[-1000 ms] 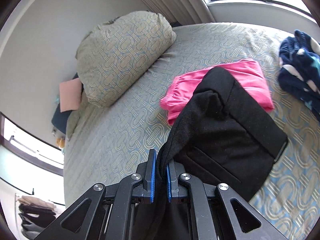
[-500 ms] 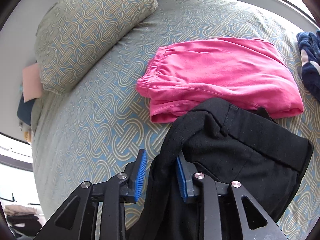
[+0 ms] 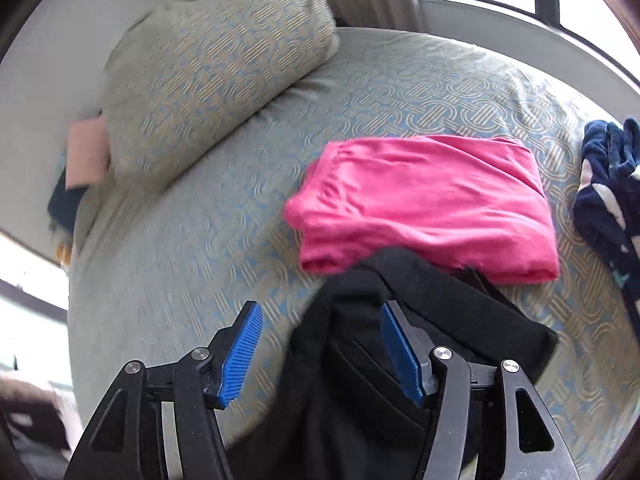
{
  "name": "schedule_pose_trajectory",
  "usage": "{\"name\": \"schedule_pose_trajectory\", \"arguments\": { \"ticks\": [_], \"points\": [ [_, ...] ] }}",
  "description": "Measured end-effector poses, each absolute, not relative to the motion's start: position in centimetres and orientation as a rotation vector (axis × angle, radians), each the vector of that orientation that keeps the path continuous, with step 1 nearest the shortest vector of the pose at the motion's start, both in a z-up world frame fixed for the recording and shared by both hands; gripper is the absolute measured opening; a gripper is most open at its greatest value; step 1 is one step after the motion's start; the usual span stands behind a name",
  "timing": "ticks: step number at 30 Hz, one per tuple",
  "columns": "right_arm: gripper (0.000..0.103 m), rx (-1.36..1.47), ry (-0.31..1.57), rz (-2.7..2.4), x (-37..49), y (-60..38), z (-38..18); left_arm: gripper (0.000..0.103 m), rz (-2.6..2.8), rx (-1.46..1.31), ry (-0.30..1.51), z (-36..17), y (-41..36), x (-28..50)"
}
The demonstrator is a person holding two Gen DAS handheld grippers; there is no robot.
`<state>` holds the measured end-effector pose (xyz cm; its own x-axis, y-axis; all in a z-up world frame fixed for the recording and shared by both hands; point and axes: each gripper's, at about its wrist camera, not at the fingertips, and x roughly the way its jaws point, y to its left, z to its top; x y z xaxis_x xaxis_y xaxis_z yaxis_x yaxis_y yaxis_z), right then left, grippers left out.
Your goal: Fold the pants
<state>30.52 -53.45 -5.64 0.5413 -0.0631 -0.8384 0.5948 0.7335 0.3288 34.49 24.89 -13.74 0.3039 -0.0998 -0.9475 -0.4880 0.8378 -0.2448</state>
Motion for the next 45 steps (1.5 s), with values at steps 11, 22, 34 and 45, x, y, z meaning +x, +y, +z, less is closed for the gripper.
{"name": "schedule_pose_trajectory", "arguments": {
  "ticks": [11, 22, 34, 45],
  "points": [
    [0.063, 0.508, 1.015, -0.251, 13.9, -45.3, -11.1, 0.053, 0.282, -0.595, 1.221, -13.0, 29.1, 26.4],
    [0.063, 0.542, 1.094, -0.180, 9.4, -38.7, -14.0, 0.062, 0.241, -0.661, 1.279, -18.1, 28.0, 26.1],
    [0.063, 0.916, 0.951, -0.365, 9.7, -45.9, -15.8, 0.080, 0.238, -0.744, 1.219, -18.6, 26.5, 28.5],
    [0.062, 1.118, 0.914, -0.443, 14.5, -53.2, -17.9, 0.013, 0.210, -0.745, 1.162, -16.8, 27.1, 28.6]
  ]
}}
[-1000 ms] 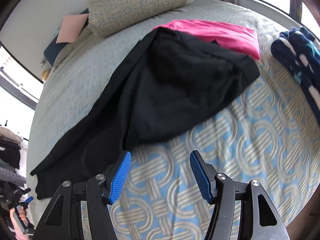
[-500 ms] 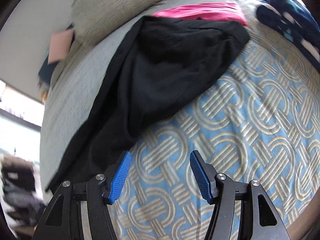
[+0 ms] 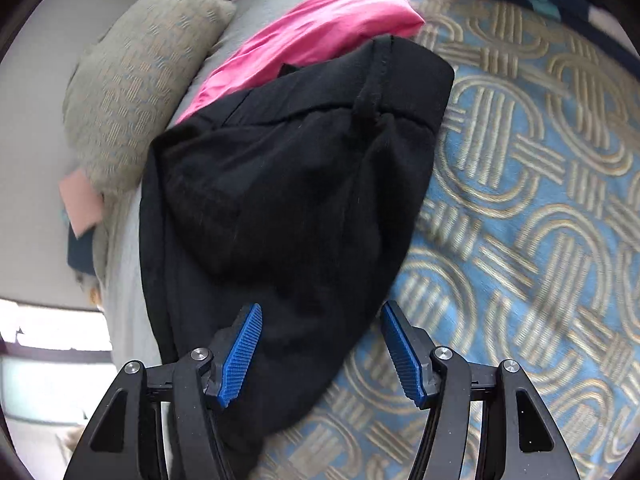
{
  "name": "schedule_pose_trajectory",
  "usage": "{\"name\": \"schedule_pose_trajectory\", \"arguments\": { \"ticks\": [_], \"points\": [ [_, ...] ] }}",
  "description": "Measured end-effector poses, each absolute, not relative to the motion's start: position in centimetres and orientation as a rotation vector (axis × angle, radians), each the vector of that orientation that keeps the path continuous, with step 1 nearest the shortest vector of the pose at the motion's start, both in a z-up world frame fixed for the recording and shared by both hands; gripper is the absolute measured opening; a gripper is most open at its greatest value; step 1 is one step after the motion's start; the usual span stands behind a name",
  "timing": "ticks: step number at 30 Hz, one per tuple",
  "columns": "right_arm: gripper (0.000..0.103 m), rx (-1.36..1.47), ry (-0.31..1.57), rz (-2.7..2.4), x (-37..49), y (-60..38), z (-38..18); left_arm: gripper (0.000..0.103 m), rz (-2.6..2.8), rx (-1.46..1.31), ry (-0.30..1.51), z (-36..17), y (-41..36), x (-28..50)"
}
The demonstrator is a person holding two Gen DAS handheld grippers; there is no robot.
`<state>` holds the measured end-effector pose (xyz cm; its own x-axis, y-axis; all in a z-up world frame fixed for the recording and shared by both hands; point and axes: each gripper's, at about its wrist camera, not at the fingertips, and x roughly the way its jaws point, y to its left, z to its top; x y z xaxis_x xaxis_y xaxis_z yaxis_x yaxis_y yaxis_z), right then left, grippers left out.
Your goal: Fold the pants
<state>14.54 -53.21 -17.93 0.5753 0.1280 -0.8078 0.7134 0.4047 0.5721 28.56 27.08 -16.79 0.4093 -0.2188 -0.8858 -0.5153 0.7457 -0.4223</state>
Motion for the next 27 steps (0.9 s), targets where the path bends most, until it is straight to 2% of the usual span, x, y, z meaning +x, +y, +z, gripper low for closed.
{"name": "schedule_pose_trajectory", "arguments": {
  "ticks": [1, 2, 3, 5, 9, 10, 15, 17, 20, 22, 24, 25, 26, 27],
  "points": [
    [0.055, 1.132, 0.914, -0.445, 15.0, -53.6, -18.2, 0.013, 0.203, -0.750, 1.148, -16.3, 27.4, 28.6],
    [0.022, 1.114, 0.929, -0.447, 15.6, -53.6, -18.2, 0.013, 0.195, -0.760, 1.137, -15.8, 27.7, 28.7],
    [0.008, 1.074, 0.956, -0.462, 16.1, -53.5, -17.8, 0.013, 0.187, -0.772, 1.129, -15.5, 28.1, 28.8],
    [0.006, 1.032, 0.942, -0.460, 16.2, -53.3, -16.1, 0.012, 0.179, -0.784, 1.118, -14.7, 28.4, 29.2],
    [0.004, 0.991, 0.855, -0.381, 14.6, -53.1, -10.0, 0.011, 0.189, -0.702, 1.100, -12.5, 28.2, 29.2],
    [0.004, 0.996, 0.847, -0.365, 14.0, -53.1, -8.6, 0.006, 0.194, -0.680, 1.084, -11.4, 28.3, 29.2],
    [0.004, 0.878, 0.875, -0.370, 11.1, -53.1, -3.8, 0.004, 0.254, -0.499, 1.030, -7.4, 28.9, 27.8],
    [0.004, 0.861, 0.924, -0.398, 9.4, -53.1, -4.5, 0.004, 0.253, -0.479, 1.046, -7.6, 29.6, 26.9],
    [0.009, 0.802, 1.071, -0.385, 6.9, -52.2, -9.0, 0.004, 0.219, -0.530, 1.087, -9.3, 30.3, 24.8],
    [0.016, 0.845, 1.136, -0.362, 5.2, -51.9, -12.3, 0.004, 0.189, -0.548, 1.111, -10.3, 29.6, 23.4],
    [0.028, 0.940, 1.134, -0.334, 3.1, -51.9, -14.2, 0.008, 0.154, -0.565, 1.139, -11.4, 28.9, 22.2],
    [0.030, 0.987, 1.123, -0.322, 2.0, -51.8, -15.0, 0.016, 0.135, -0.583, 1.161, -12.1, 28.4, 21.6],
    [0.033, 1.017, 1.114, -0.321, 1.2, -51.7, -15.4, 0.030, 0.124, -0.602, 1.173, -12.3, 28.0, 21.0],
    [0.035, 1.032, 1.105, -0.326, 0.7, -52.0, -15.9, 0.038, 0.111, -0.634, 1.185, -13.0, 27.6, 20.7]
  ]
}}
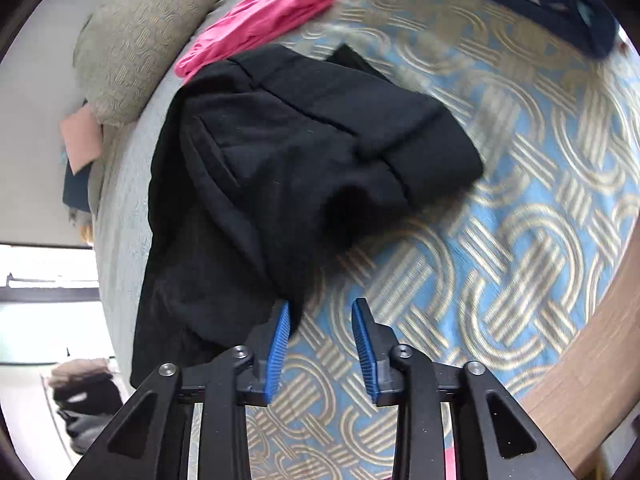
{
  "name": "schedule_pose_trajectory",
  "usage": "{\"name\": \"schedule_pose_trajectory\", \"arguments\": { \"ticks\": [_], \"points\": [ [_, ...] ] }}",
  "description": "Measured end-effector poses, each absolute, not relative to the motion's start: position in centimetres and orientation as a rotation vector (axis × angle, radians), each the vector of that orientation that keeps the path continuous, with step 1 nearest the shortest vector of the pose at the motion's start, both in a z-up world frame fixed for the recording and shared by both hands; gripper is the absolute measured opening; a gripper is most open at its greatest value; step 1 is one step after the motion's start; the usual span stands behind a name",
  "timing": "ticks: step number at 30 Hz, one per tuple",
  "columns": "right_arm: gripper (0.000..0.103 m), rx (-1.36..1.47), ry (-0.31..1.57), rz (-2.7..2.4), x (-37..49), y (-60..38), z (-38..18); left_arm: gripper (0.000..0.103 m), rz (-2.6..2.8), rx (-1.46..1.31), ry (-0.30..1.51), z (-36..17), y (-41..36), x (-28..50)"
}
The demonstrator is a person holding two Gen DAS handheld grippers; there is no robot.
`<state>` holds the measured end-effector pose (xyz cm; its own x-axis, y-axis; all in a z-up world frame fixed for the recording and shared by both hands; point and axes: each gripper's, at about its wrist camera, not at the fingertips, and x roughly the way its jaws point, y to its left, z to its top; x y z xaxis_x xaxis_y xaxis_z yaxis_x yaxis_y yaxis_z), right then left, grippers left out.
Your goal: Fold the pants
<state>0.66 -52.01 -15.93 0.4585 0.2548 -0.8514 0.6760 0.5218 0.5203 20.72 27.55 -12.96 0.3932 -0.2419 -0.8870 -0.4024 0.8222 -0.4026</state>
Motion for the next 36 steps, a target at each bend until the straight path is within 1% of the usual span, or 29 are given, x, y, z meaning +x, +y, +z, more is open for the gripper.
{"name": "schedule_pose_trajectory", "arguments": {
  "ticks": [1, 2, 6, 9, 11, 15, 21, 22, 23, 24, 26, 27, 29, 32, 34, 36],
  "points": [
    [0.037, 1.044, 1.089, -0.327, 0.2, -52.3, -16.0, 0.050, 0.104, -0.660, 1.185, -13.4, 27.1, 20.3],
    [0.039, 1.053, 1.072, -0.331, 0.0, -52.5, -16.0, 0.054, 0.103, -0.697, 1.184, -13.9, 26.7, 20.1],
    [0.046, 1.089, 1.009, -0.361, -0.3, -53.5, -14.8, 0.054, 0.060, -0.834, 1.200, -15.9, 24.6, 20.4],
    [0.047, 1.083, 0.997, -0.360, -0.3, -53.4, -14.3, 0.056, 0.054, -0.943, 1.192, -17.4, 23.2, 21.2],
    [0.047, 1.078, 1.001, -0.355, 0.2, -53.2, -14.4, 0.066, 0.086, -0.940, 1.175, -17.9, 22.6, 22.3],
    [0.047, 1.093, 1.010, -0.348, 1.7, -52.1, -15.8, 0.068, 0.162, -0.994, 1.182, -19.3, 22.5, 23.8],
    [0.047, 1.088, 1.015, -0.351, 1.4, -52.6, -16.6, 0.070, 0.150, -1.007, 1.171, -19.0, 21.9, 24.0],
    [0.047, 1.085, 1.014, -0.353, 1.5, -52.7, -16.6, 0.063, 0.151, -1.007, 1.159, -19.0, 21.8, 24.3],
    [0.047, 1.085, 1.012, -0.356, 1.5, -52.8, -16.6, 0.049, 0.147, -1.001, 1.145, -18.9, 21.7, 24.7],
    [0.047, 1.087, 1.009, -0.361, 1.5, -52.8, -16.7, 0.041, 0.135, -0.989, 1.135, -18.8, 21.6, 25.2],
    [0.047, 1.094, 1.002, -0.367, 1.8, -52.7, -16.7, 0.011, 0.089, -0.968, 1.126, -18.7, 21.2, 26.3],
    [0.047, 1.091, 1.001, -0.366, 1.9, -52.6, -16.7, 0.009, 0.058, -0.967, 1.121, -18.7, 21.0, 26.7],
    [0.047, 1.079, 0.999, -0.366, 2.2, -52.3, -16.7, 0.007, 0.042, -0.947, 1.105, -18.3, 20.8, 26.9],
    [0.047, 1.103, 0.978, -0.367, 2.4, -52.6, -17.2, 0.006, 0.023, -0.898, 1.082, -17.2, 21.1, 27.1],
    [0.048, 1.146, 0.959, -0.365, 2.5, -53.1, -17.8, 0.006, 0.000, -0.914, 1.068, -16.7, 21.8, 26.7],
    [0.051, 1.223, 0.925, -0.369, 2.3, -53.9, -18.6, 0.006, -0.024, -0.941, 1.066, -16.5, 22.4, 26.6]
  ]
}}
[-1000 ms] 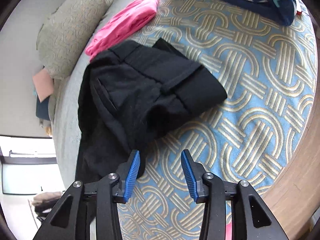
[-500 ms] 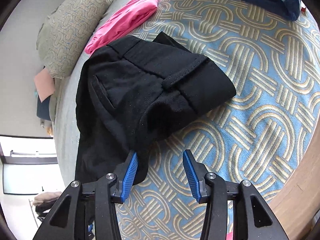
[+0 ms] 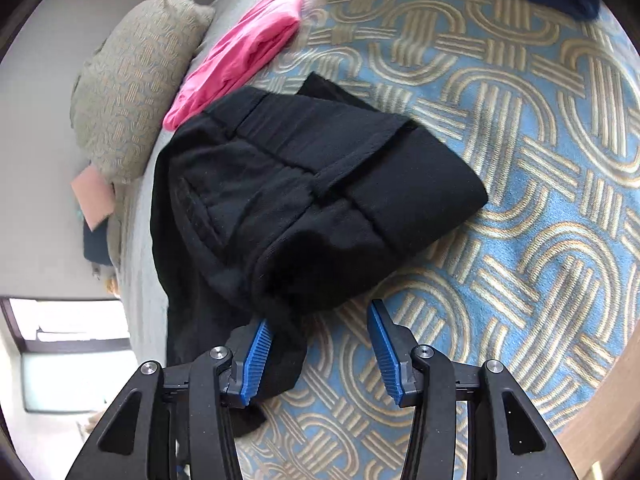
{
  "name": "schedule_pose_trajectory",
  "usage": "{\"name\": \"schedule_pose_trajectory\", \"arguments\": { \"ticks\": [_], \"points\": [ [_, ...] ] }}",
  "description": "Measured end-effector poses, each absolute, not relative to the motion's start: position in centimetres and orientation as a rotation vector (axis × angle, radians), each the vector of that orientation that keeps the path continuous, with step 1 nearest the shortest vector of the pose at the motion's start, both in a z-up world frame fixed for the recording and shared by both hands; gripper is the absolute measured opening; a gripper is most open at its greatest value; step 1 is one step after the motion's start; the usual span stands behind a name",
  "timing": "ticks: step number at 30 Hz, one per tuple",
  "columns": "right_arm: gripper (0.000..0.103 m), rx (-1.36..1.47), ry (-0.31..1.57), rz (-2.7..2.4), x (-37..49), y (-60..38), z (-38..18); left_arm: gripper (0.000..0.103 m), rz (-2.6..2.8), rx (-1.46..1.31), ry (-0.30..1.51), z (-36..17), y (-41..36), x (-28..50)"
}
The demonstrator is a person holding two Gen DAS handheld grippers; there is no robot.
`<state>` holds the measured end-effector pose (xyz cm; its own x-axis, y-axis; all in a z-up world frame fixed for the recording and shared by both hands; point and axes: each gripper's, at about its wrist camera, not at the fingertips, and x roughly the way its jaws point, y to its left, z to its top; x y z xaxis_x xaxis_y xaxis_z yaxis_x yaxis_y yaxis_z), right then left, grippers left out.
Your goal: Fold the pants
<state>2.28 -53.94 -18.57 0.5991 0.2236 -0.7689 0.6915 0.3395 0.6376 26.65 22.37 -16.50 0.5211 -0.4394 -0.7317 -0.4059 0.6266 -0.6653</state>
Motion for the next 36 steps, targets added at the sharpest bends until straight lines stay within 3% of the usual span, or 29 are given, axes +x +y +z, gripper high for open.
{"name": "schedule_pose_trajectory", "arguments": {
  "ticks": [7, 13, 15, 21, 25, 26, 27, 28, 36],
  "points": [
    [0.054, 1.541, 0.777, -0.342, 2.4, -55.9, -21.1, 0.006, -0.030, -0.915, 1.074, -15.7, 22.4, 27.3],
    [0.057, 1.388, 0.813, -0.341, 4.1, -54.4, -17.6, 0.006, -0.054, -0.909, 1.056, -13.9, 22.9, 27.7],
    [0.071, 1.359, 0.848, -0.359, 4.5, -54.0, -17.2, 0.006, -0.060, -0.891, 1.053, -13.3, 23.1, 27.8],
    [0.071, 1.446, 0.960, -0.285, 6.8, -50.8, -19.3, 0.006, -0.055, -0.875, 1.047, -11.3, 24.2, 27.7],
    [0.071, 1.342, 1.026, -0.268, 9.3, -48.1, -19.4, 0.006, -0.040, -0.866, 1.035, -10.4, 25.4, 27.3],
    [0.061, 1.308, 1.027, -0.292, 10.1, -47.7, -19.5, 0.006, -0.038, -0.869, 1.035, -10.4, 25.6, 27.1],
    [0.023, 1.269, 1.033, -0.290, 11.2, -47.2, -19.6, 0.006, -0.033, -0.867, 1.035, -10.6, 25.7, 27.0],
    [0.014, 1.236, 1.060, -0.274, 12.0, -46.8, -19.6, 0.006, -0.024, -0.863, 1.035, -10.7, 25.8, 26.8],
    [0.007, 1.188, 0.936, -0.066, 9.6, -45.3, -12.1, 0.006, 0.008, -0.830, 1.033, -9.9, 28.9, 23.8]
  ]
}}
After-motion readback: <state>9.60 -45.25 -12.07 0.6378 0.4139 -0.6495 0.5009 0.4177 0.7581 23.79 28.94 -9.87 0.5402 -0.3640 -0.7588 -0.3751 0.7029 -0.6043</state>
